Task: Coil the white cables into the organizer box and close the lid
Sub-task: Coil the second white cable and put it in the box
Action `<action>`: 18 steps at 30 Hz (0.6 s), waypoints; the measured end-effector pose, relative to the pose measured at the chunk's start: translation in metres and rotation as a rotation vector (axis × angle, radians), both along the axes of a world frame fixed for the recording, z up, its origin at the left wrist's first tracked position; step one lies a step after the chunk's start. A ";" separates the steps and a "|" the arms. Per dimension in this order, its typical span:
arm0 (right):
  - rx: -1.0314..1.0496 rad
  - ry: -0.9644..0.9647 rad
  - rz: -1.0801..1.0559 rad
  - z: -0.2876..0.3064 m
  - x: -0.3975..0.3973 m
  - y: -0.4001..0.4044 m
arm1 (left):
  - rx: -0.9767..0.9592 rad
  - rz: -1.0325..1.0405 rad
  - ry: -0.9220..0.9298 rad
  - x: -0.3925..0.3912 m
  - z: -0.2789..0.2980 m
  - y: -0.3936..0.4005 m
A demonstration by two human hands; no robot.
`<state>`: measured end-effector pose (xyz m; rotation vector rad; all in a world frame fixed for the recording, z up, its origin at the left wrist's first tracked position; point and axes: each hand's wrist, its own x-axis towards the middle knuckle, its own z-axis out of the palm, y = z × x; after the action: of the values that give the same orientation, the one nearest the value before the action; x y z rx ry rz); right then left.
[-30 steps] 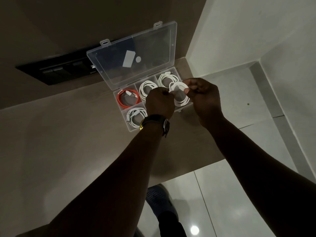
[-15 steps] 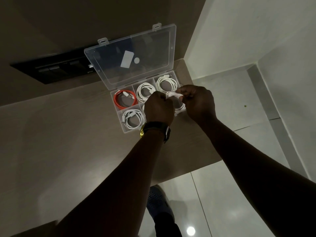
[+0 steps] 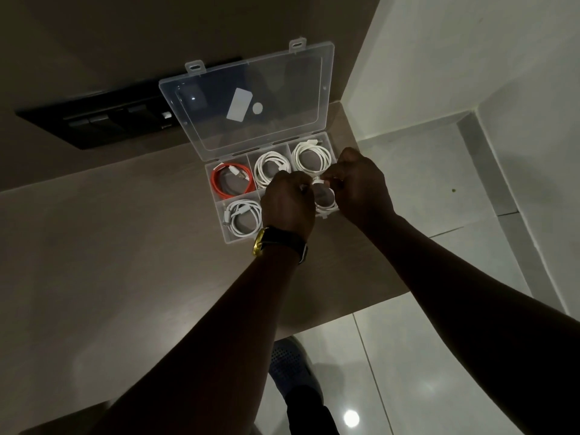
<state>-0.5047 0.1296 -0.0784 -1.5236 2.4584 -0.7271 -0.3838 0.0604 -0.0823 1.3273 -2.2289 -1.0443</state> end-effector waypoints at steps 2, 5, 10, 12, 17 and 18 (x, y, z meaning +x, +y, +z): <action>-0.014 -0.042 -0.063 -0.001 0.004 0.001 | -0.041 -0.011 -0.020 -0.002 0.001 0.001; -0.019 -0.136 -0.151 -0.006 0.006 0.002 | -0.023 0.037 -0.036 -0.006 0.003 0.002; 0.069 -0.233 -0.297 -0.010 0.006 0.005 | 0.008 0.074 -0.039 -0.008 0.009 0.005; 0.090 -0.234 -0.302 -0.010 0.005 0.007 | 0.004 0.036 -0.013 -0.004 0.009 0.003; 0.000 -0.281 -0.300 0.005 0.002 0.005 | 0.105 0.085 0.165 0.016 0.012 -0.005; -0.021 -0.311 -0.320 0.011 0.000 0.000 | 0.212 0.156 0.233 0.021 0.016 -0.010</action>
<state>-0.5052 0.1297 -0.0674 -0.9409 2.4778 -0.9615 -0.3628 0.0501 -0.0667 1.3599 -1.8569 -1.3298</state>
